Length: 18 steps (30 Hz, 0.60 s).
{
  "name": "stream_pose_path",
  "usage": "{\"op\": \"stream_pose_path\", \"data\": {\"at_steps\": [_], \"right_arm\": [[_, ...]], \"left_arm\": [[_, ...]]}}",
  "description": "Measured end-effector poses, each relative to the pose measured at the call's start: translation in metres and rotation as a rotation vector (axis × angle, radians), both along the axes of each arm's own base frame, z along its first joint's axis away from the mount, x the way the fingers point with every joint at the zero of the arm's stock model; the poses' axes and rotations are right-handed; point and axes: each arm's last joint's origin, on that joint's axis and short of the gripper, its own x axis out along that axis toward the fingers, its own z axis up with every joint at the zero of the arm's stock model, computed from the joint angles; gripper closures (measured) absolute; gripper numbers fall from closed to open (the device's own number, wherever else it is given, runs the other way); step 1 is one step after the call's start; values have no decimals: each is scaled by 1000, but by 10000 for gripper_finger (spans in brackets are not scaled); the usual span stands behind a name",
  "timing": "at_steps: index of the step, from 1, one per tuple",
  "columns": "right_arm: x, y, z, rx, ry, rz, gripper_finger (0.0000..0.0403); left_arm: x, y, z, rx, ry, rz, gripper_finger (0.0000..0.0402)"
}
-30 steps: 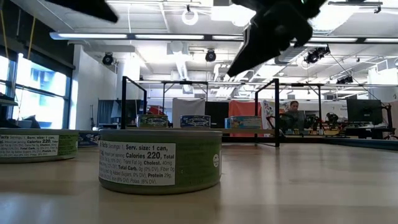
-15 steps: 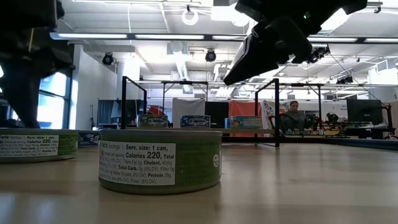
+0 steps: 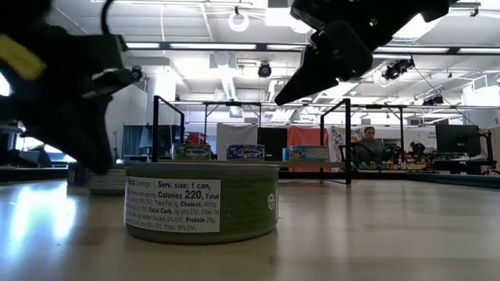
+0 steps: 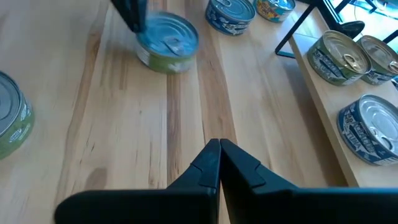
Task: Stack canned seafood by type on shelf
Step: Stack the green tuna can on top of the green tuna can on the shelf
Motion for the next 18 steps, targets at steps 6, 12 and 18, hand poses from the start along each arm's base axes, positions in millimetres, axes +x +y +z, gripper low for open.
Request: {"op": "stream_pose_path", "data": {"at_steps": [6,12,18], "right_arm": [[1,0,1,7,-20,-1,403],[5,-1,5,21,-70,-4,403],[13,-11,9,77,-145,-26,402]], "left_arm": [[7,20,-9,38,-57,7,396],[8,23,-1,40,-116,-22,401],[9,23,10,38,-179,-6,401]]}}
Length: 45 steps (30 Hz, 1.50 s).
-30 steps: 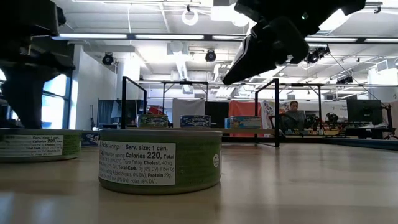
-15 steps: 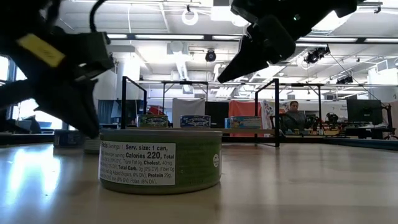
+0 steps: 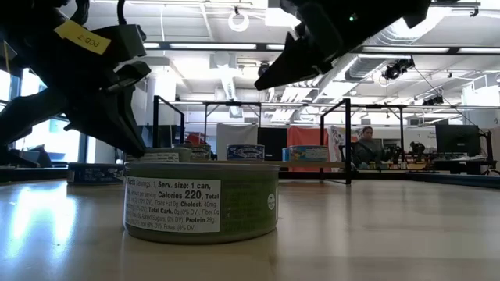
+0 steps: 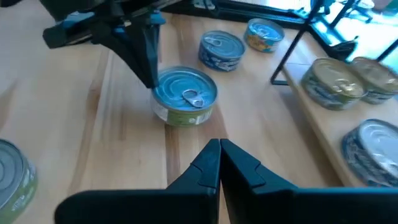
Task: Stack canned seafood by type on shelf
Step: Stack the green tuna can on top of the green tuna can on the shelf
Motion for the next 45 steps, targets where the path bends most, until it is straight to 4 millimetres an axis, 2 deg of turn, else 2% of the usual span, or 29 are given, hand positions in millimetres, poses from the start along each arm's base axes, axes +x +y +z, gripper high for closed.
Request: {"op": "stream_pose_path", "data": {"at_steps": [8,14,16,19,23,26,30,37,45], "right_arm": [[11,-7,-19,35,35,32,402],[9,-6,-21,24,65,46,402],[7,-7,-20,14,83,49,403],[3,-5,-21,26,116,44,403],[-3,2,-28,56,174,34,403],[-11,9,-38,58,208,38,403],[-20,16,-46,23,226,25,403],[-21,20,-46,10,211,12,403],[-20,17,-45,-1,205,12,403]], "left_arm": [[2,3,3,99,-59,37,401],[20,20,8,93,-130,73,401],[28,29,14,121,-134,76,401],[46,46,36,153,-161,105,401],[68,75,75,216,-136,146,401],[78,110,102,255,-59,221,401],[77,160,122,196,18,329,401],[57,236,120,72,72,536,401],[47,271,118,-12,38,589,401]]}}
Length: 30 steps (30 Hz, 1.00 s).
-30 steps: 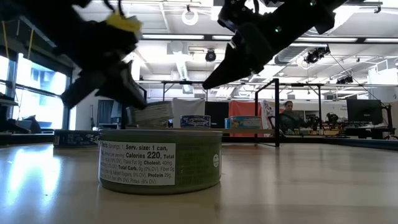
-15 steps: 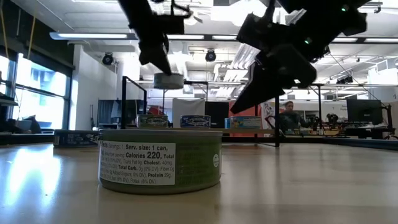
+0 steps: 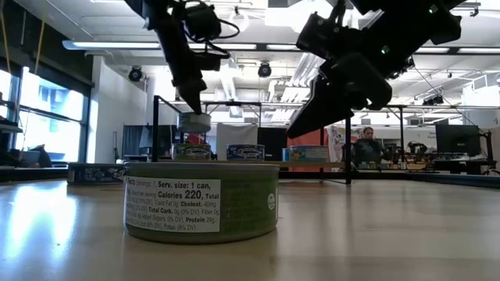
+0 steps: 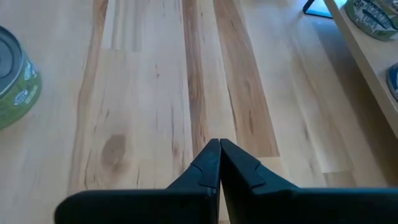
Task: Stack canned seafood by type on shelf
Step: Stack the green tuna can on top of the green tuna can on the shelf
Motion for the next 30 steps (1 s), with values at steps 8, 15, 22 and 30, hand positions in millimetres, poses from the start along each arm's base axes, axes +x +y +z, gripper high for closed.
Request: {"op": "stream_pose_path", "data": {"at_steps": [8,15,22,30], "right_arm": [[0,0,0,2,-6,1,403],[0,0,0,2,-4,1,403],[0,0,1,2,-5,1,403],[0,0,1,2,-5,1,403]], "left_arm": [[13,15,-20,20,34,-25,401],[15,19,-29,29,72,-2,401],[14,22,-32,18,82,2,401],[12,21,-33,4,102,0,401]]}}
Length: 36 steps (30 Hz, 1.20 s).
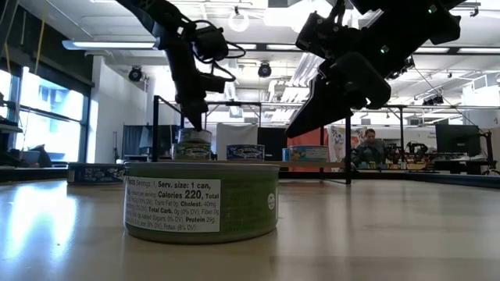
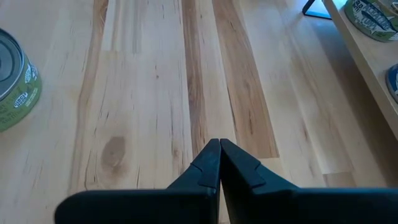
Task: Stack canned seafood by type on shelf
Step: Stack the green tuna can on top of the green tuna can on the shelf, then stack the blue tuna can on top of the blue tuna can on the shelf
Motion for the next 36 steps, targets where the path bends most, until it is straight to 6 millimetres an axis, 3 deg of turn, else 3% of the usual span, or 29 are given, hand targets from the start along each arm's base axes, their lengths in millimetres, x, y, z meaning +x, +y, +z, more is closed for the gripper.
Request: {"op": "stream_pose_path", "data": {"at_steps": [7,18,23,27,31,36], "right_arm": [[0,0,0,0,0,0,403],[0,0,0,0,0,1,403],[0,0,0,1,-1,0,403],[2,0,2,-6,-18,10,403],[7,-5,5,2,-66,10,403],[13,-11,5,3,-87,58,403]], "left_arm": [[-2,-1,-1,-35,-4,12,383],[1,0,1,-23,-49,30,292],[2,-9,20,-14,-81,33,276],[11,-37,47,-33,-166,-1,276],[18,-89,60,-105,-256,-155,281],[18,-166,35,-221,-271,-356,292]]}}
